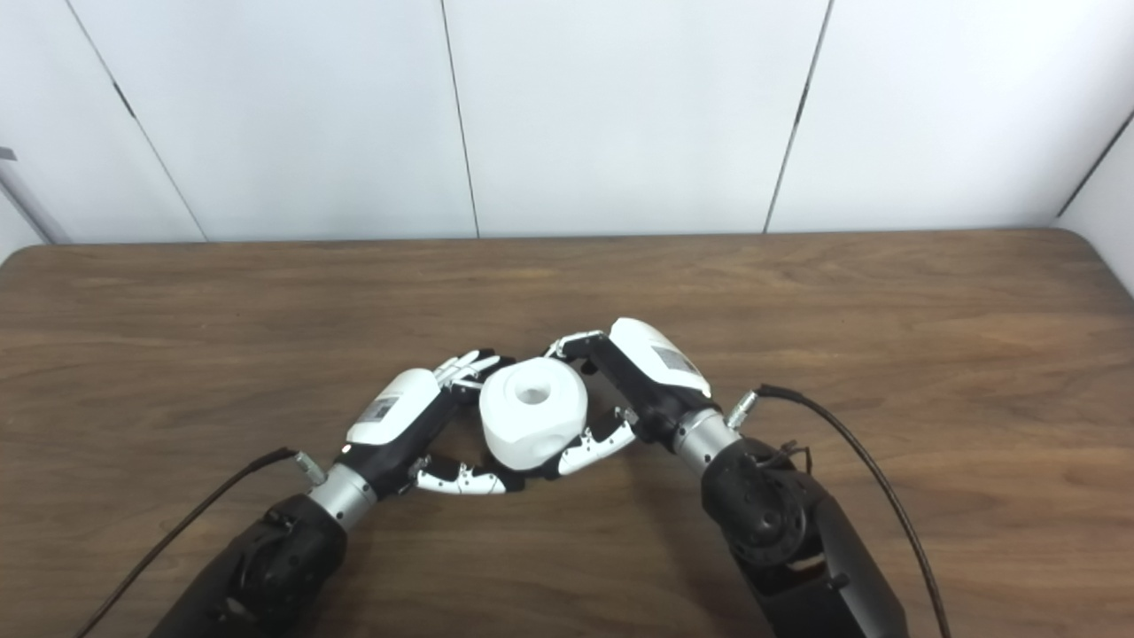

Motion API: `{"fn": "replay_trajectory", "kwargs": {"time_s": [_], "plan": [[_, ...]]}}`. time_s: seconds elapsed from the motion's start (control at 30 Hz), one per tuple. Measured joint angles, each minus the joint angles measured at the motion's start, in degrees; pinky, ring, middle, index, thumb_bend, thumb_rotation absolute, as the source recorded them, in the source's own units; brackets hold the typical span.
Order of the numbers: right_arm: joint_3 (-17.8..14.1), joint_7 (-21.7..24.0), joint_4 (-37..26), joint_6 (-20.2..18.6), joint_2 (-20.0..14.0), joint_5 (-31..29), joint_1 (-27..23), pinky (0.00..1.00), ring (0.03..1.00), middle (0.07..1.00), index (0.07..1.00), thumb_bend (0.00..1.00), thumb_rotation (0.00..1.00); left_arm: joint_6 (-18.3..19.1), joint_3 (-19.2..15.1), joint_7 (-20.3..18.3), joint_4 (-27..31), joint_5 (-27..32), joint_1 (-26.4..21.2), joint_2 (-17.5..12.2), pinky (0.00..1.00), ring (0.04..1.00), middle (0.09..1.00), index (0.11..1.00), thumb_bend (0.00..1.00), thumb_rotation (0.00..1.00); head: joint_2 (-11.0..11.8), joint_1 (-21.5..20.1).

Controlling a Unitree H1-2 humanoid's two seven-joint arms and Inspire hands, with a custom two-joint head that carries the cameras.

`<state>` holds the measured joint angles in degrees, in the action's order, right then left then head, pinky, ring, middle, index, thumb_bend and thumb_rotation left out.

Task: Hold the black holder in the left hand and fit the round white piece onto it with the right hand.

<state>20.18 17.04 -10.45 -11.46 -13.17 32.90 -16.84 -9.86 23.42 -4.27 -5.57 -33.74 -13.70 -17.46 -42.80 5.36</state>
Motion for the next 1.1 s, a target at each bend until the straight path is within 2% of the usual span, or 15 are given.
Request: {"fn": "replay_trajectory", "kwargs": {"time_s": [0.07, 0.1, 0.17, 0.23, 0.57, 0.7, 0.93, 1.1], "plan": [[0.25, 0.64, -0.21, -0.23, -0.24, 0.38, -0.03, 0.72, 0.817, 0.820, 0.771, 0.78, 0.23, -0.01, -0.02, 0.00, 0.00, -0.02, 0.00, 0.00, 0.96, 0.979, 0.924, 0.483, 0.52, 0.06, 0.00, 0.00], [0.39, 0.95, -0.56, -0.43, -0.38, 0.65, -0.07, 0.72, 0.828, 0.841, 0.844, 0.83, 0.25, 0.00, -0.02, 0.00, 0.00, -0.02, 0.00, 0.00, 0.96, 0.979, 0.925, 0.483, 0.52, 0.06, 0.00, 0.00], [0.84, 2.02, -0.96, -1.22, -0.87, 1.15, -0.16, 0.73, 0.844, 0.872, 0.929, 0.90, 0.27, 0.01, -0.01, -0.05, 0.01, -0.02, 0.00, 0.02, 0.97, 0.981, 0.926, 0.483, 0.52, 0.06, -0.09, -0.09], [1.59, 3.28, -0.96, -1.50, -1.04, 1.20, 0.09, 0.73, 0.853, 0.887, 0.947, 0.90, 0.28, 0.01, -0.01, -0.13, 0.03, -0.02, 0.00, 0.13, 0.96, 0.980, 0.925, 0.483, 0.52, 0.06, -0.09, -0.09], [1.42, 3.38, -0.96, -1.50, -1.05, 1.18, 0.16, 0.76, 0.887, 0.923, 0.998, 0.92, 0.28, 0.07, -0.02, -0.24, 0.06, -0.02, 0.00, 0.19, 0.96, 0.976, 0.925, 0.483, 0.52, 0.06, -0.18, -0.18], [1.39, 3.37, -0.92, -1.39, -1.09, 1.15, 0.15, 0.76, 0.903, 0.955, 1.000, 0.96, 0.28, 0.04, -0.02, -0.24, 0.06, -0.02, -0.01, 0.19, 0.96, 0.976, 0.923, 0.483, 0.52, 0.06, -0.18, -0.18], [1.36, 3.37, -0.76, -1.17, -1.68, 1.15, 0.14, 0.72, 0.886, 0.971, 1.000, 0.97, 0.31, -0.02, -0.06, -0.24, 0.06, -0.10, -0.01, 0.18, 0.96, 0.978, 0.926, 0.483, 0.52, 0.06, -0.18, -0.09], [1.03, 4.69, -0.80, -1.18, -2.72, -0.04, -0.19, 0.75, 0.907, 0.986, 1.000, 1.00, 0.30, -0.03, -0.10, -0.37, 0.06, -0.08, -0.01, 0.18, 0.97, 0.977, 0.926, 0.483, 0.52, 0.06, -0.09, -0.09]]}}
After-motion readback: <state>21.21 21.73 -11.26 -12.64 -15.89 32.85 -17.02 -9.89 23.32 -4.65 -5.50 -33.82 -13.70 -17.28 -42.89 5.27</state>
